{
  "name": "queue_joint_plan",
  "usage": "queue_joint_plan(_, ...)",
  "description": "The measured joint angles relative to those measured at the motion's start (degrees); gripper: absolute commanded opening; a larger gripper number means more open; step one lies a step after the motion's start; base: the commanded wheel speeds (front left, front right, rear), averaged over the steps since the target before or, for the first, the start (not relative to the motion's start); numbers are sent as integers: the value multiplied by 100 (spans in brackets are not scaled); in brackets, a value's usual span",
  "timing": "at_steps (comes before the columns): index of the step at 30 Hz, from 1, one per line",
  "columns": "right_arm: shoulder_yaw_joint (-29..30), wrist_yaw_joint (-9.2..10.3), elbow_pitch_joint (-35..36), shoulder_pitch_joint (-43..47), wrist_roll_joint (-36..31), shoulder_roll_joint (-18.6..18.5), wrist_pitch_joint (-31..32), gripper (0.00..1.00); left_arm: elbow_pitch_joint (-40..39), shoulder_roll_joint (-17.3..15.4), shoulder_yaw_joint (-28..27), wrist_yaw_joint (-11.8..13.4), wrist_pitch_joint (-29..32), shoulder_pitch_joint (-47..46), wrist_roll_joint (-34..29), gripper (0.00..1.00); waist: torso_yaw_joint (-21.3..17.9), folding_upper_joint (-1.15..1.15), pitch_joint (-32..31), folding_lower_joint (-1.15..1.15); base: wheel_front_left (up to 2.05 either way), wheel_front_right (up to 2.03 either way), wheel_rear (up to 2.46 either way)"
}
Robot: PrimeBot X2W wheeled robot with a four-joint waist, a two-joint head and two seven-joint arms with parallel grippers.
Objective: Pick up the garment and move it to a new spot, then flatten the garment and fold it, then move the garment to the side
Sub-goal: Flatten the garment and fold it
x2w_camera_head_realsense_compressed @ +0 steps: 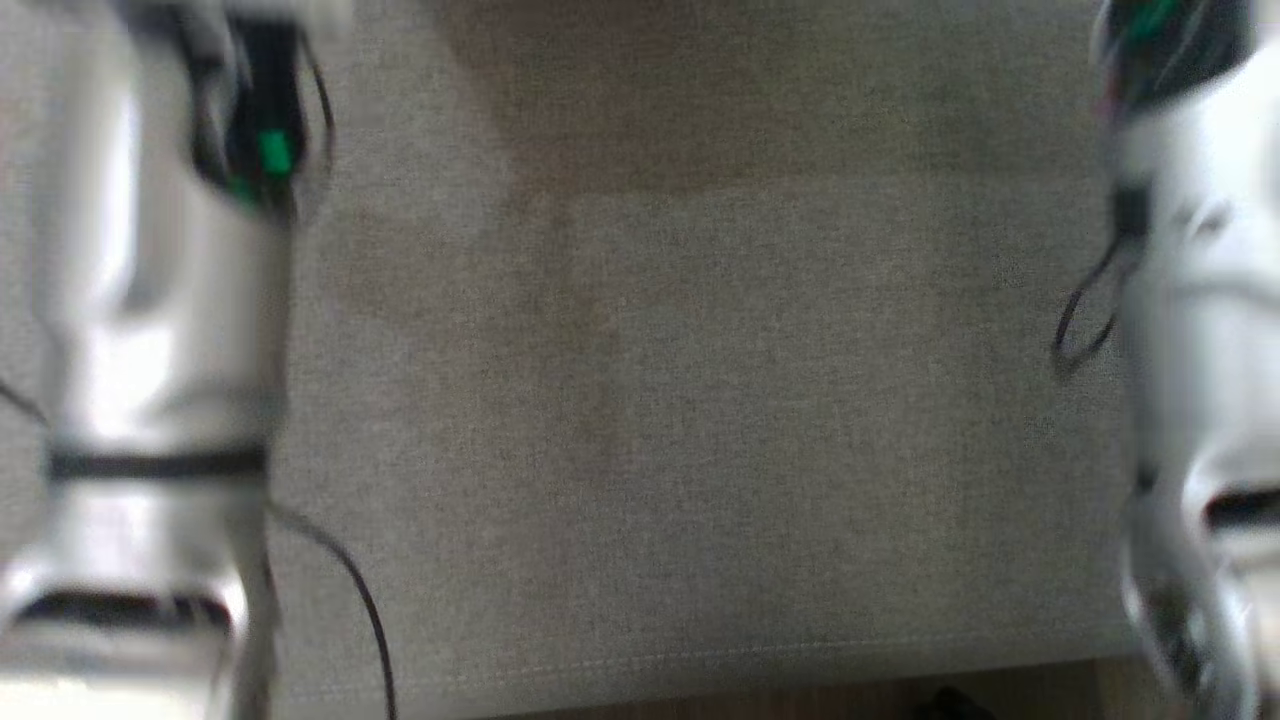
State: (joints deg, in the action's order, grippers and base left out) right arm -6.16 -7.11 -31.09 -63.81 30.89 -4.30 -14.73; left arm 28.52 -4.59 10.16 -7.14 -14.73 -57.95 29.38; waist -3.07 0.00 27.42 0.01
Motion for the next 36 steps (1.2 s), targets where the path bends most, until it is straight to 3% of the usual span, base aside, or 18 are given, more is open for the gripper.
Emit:
queue_joint_plan(8,-237,-1,891,2384,649,25,2,0,-356,268,-283,-44,2,2511,210,0,54,0,-490,-1,0,0,0)
queue_joint_plan(18,-246,-1,1312,4489,1036,66,65,0,-442,303,-140,-45,4,3919,320,0,193,1,-1325,-1,0,0,0)
queue_joint_plan(30,-322,-1,1751,6282,1103,159,658,0,-479,292,-119,-43,9,5673,331,0,235,1,-2510,-2,0,0,0)
queue_joint_plan(36,-168,-1,2115,6606,1014,169,911,0,-659,275,25,-34,10,6083,450,0,386,1,-2577,-2,0,0,0)
